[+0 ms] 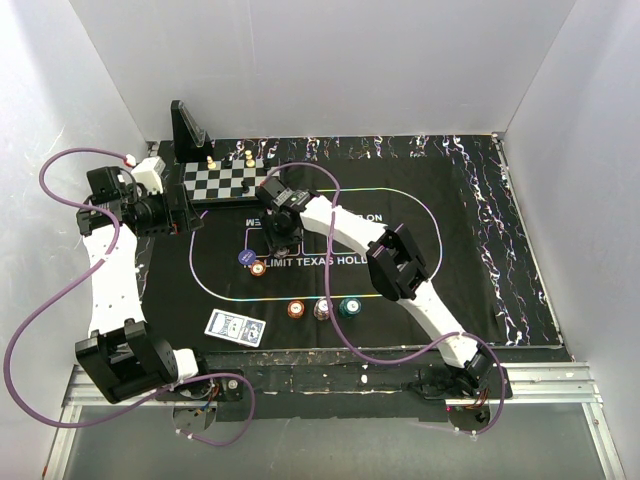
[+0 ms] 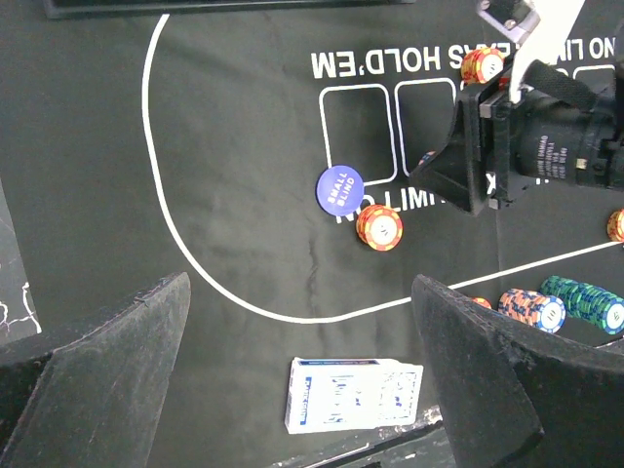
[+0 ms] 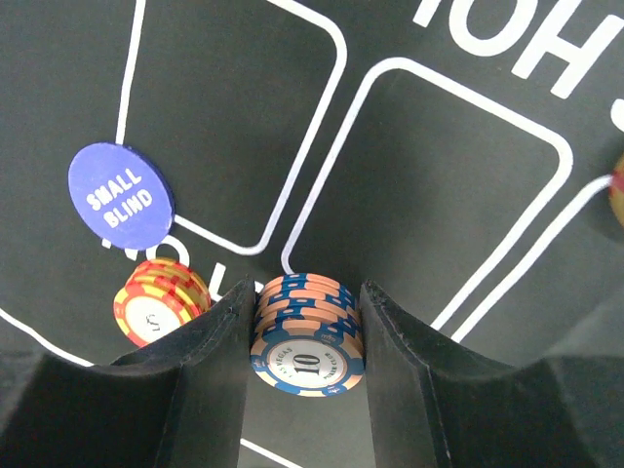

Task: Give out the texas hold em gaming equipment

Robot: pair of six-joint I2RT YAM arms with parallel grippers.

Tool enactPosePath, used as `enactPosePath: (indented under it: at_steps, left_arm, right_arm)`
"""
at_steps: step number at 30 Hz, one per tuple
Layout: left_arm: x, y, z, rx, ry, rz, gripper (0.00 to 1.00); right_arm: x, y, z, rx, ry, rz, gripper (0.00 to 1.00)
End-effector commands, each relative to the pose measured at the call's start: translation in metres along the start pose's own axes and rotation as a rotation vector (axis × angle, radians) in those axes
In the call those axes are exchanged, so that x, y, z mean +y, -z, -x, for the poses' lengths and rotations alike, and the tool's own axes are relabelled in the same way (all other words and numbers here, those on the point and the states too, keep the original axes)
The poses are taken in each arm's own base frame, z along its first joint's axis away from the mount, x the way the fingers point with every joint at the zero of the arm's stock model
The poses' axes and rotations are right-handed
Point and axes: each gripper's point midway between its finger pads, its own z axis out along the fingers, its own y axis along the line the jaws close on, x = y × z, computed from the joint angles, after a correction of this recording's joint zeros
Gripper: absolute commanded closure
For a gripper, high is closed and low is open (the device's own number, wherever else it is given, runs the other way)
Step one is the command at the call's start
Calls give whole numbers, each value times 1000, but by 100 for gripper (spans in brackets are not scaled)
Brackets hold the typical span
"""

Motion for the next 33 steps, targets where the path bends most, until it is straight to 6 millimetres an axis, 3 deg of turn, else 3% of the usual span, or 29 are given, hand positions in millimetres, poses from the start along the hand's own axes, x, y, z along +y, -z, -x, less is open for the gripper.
enactPosePath:
  at_steps: [1, 12, 24, 33]
  left_arm:
    - [-4, 3, 8, -43, -12, -18, 2]
    - [-2, 1, 7, -43, -5, -24, 2]
    - [-1, 1, 4, -41, -3, -20, 2]
    - [-3, 7, 8, -48, -9, -14, 2]
  right_arm:
    - [16, -7, 20, -60, -34, 64, 87]
    - [29, -20, 23, -54, -57, 119, 82]
    - [33, -22, 9, -33, -50, 94, 45]
    - [31, -10, 12, -58, -21, 55, 35]
